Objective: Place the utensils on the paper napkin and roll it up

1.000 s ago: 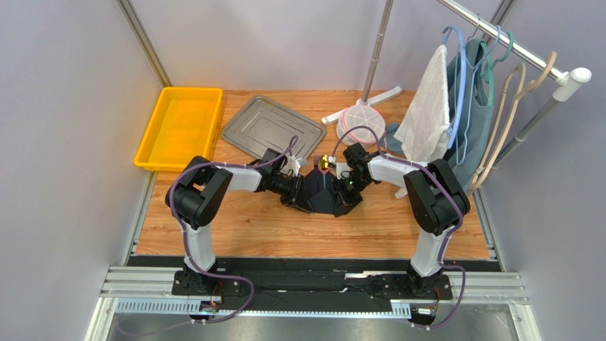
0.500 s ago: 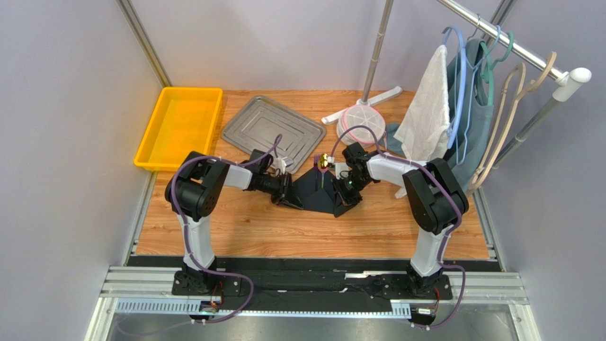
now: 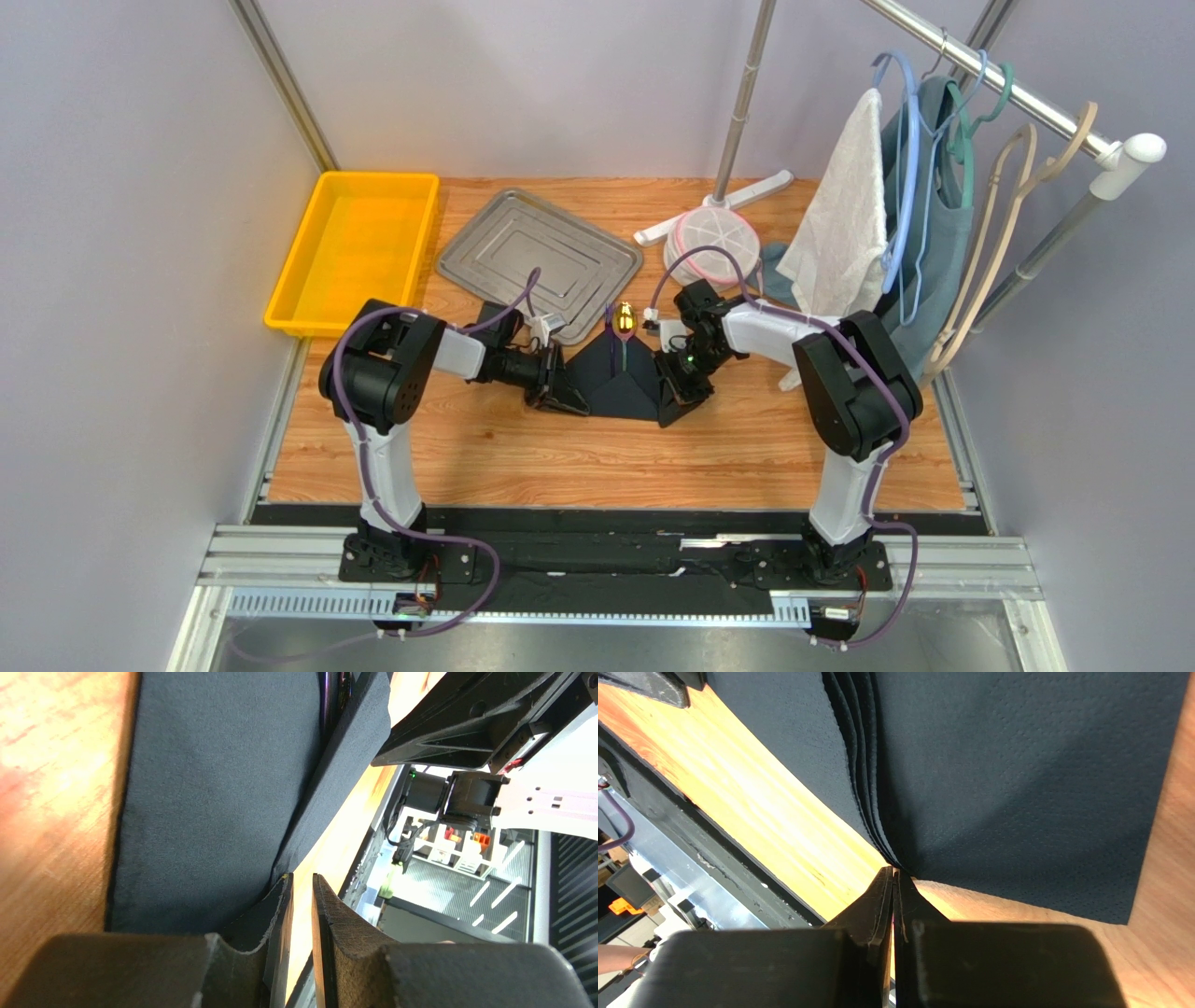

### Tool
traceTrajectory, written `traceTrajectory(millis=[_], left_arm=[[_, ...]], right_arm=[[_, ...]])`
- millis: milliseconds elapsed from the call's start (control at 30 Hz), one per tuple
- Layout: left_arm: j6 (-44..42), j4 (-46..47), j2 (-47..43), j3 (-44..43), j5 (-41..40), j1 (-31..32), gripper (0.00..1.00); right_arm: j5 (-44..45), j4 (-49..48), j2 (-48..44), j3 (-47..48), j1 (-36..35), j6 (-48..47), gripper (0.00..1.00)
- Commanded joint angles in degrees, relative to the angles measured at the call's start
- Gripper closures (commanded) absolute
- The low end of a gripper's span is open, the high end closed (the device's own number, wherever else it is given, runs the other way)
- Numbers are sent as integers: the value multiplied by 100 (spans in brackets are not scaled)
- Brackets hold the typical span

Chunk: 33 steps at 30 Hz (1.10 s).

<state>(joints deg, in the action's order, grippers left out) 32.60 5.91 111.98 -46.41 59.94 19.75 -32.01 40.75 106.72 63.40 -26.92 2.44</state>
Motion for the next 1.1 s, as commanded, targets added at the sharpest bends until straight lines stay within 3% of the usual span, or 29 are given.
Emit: traceTrajectory(millis=[0, 233, 633, 1067], left_arm=[[27, 288, 43, 54, -123, 11, 75], [62, 305, 43, 36, -202, 169, 75], [-149, 6, -1, -70, -361, 302, 75], [-991, -898, -484, 36, -334, -261, 67]], right_arm=[[-401, -321, -317, 68, 29, -130, 98], [-824, -814, -538, -109, 20, 283, 96], [-183, -832, 244, 138, 20, 240, 98], [2, -735, 236, -64, 29, 38, 100]])
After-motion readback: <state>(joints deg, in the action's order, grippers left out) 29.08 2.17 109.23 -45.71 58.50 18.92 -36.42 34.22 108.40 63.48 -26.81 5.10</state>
